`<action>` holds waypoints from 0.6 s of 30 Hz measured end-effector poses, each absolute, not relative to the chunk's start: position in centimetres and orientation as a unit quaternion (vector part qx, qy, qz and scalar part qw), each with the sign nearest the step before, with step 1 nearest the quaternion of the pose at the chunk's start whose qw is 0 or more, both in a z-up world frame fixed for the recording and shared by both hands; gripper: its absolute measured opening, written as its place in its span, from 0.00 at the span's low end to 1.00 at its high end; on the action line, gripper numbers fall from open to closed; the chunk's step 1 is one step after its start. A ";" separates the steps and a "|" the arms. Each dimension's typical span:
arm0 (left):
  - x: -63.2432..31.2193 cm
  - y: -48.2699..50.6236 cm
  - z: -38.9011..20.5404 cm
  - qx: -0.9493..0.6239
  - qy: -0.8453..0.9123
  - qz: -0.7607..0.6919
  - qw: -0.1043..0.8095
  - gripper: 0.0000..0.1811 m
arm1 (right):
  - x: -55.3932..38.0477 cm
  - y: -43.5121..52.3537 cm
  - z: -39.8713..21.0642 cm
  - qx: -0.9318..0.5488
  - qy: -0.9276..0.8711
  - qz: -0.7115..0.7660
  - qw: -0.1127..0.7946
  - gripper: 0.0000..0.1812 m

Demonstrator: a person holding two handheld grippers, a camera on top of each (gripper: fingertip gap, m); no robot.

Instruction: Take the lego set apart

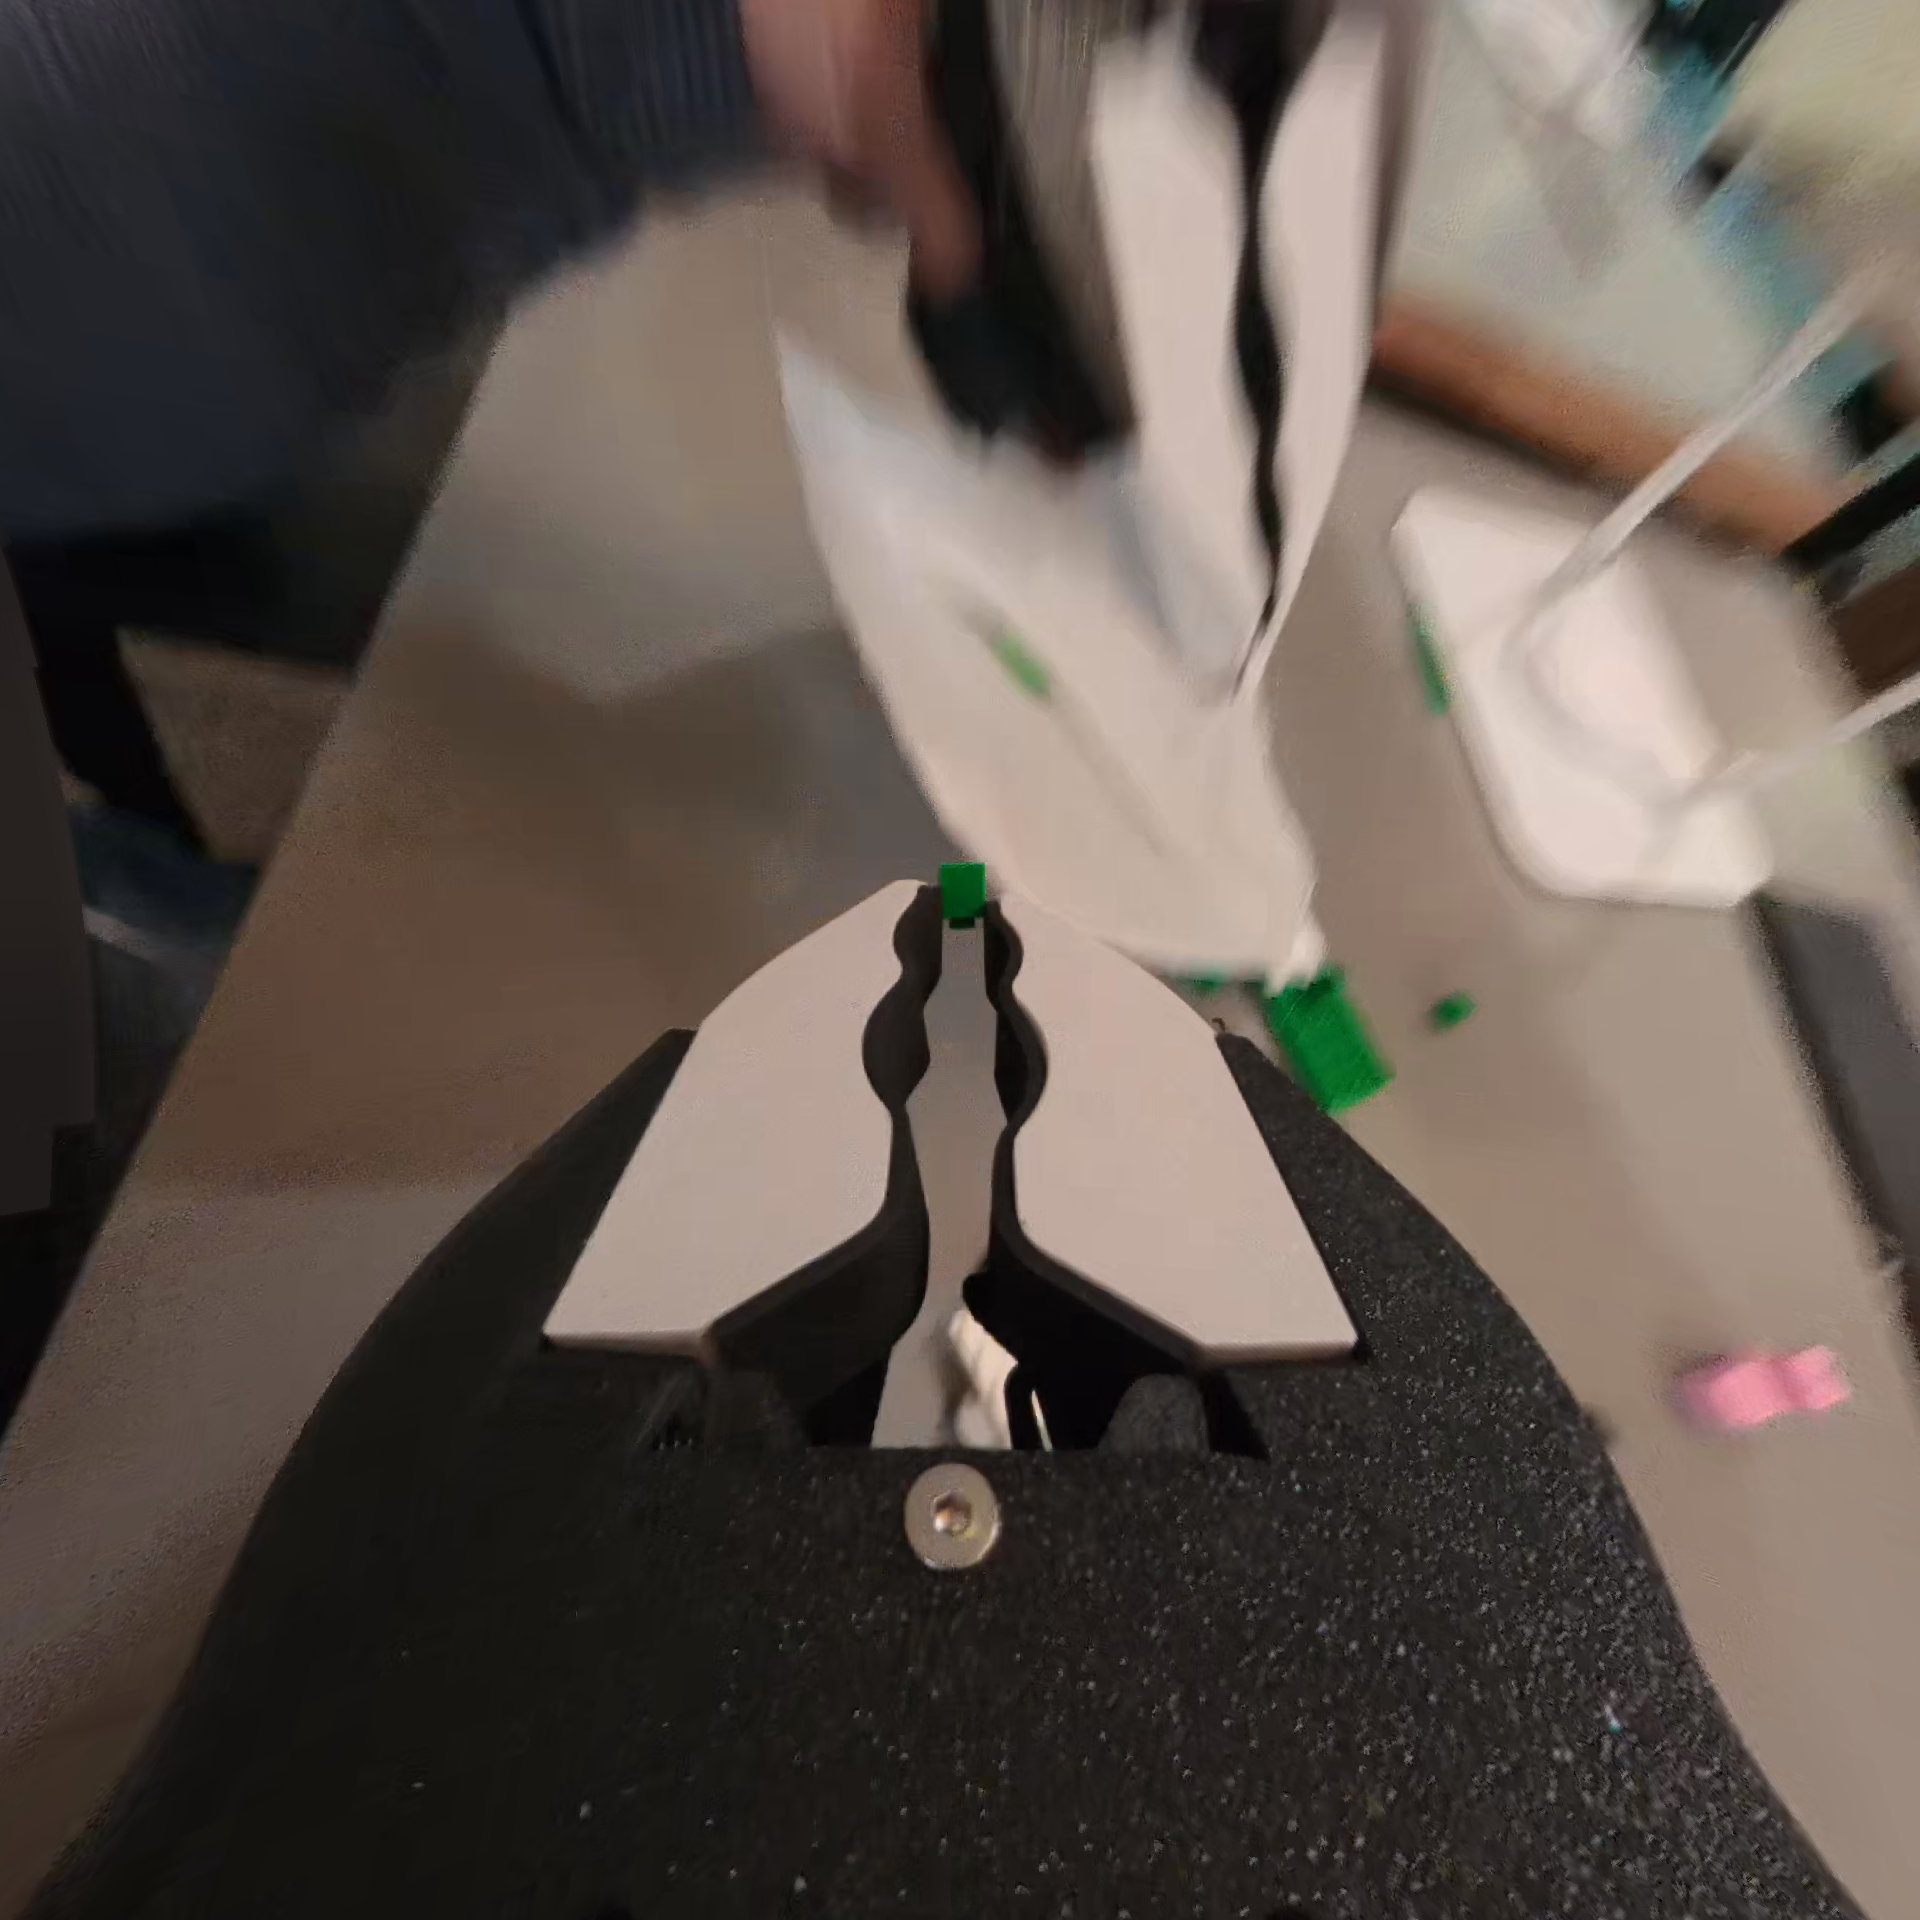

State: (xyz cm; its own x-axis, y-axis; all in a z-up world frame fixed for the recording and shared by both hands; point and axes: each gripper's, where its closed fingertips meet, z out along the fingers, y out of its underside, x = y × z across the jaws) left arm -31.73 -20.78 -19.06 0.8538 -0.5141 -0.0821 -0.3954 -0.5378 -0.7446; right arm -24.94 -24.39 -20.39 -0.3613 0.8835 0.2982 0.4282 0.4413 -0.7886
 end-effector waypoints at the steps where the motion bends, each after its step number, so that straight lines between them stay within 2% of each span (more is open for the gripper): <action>1: -31.6 -20.7 -18.9 -0.874 0.253 -0.080 0.408 0.00 | -25.6 -24.9 -18.3 -0.409 -0.750 0.321 0.410 0.04; 5: -30.9 -20.5 -18.9 -0.873 0.242 -0.103 0.410 0.00 | -27.9 -24.9 -16.7 -0.393 -0.745 0.236 0.485 0.04; 9: -30.6 -20.6 -19.1 -0.874 0.248 -0.108 0.404 0.00 | -29.0 -24.2 -19.3 -0.413 -0.766 0.181 0.458 0.04; 12: -30.4 -20.8 -19.0 -0.872 0.254 -0.109 0.404 0.00 | -29.2 -24.0 -19.6 -0.416 -0.764 0.177 0.460 0.13; 18: -30.4 -20.8 -18.9 -0.870 0.259 -0.100 0.406 0.00 | -28.0 -24.1 -18.7 -0.419 -0.748 0.232 0.459 0.13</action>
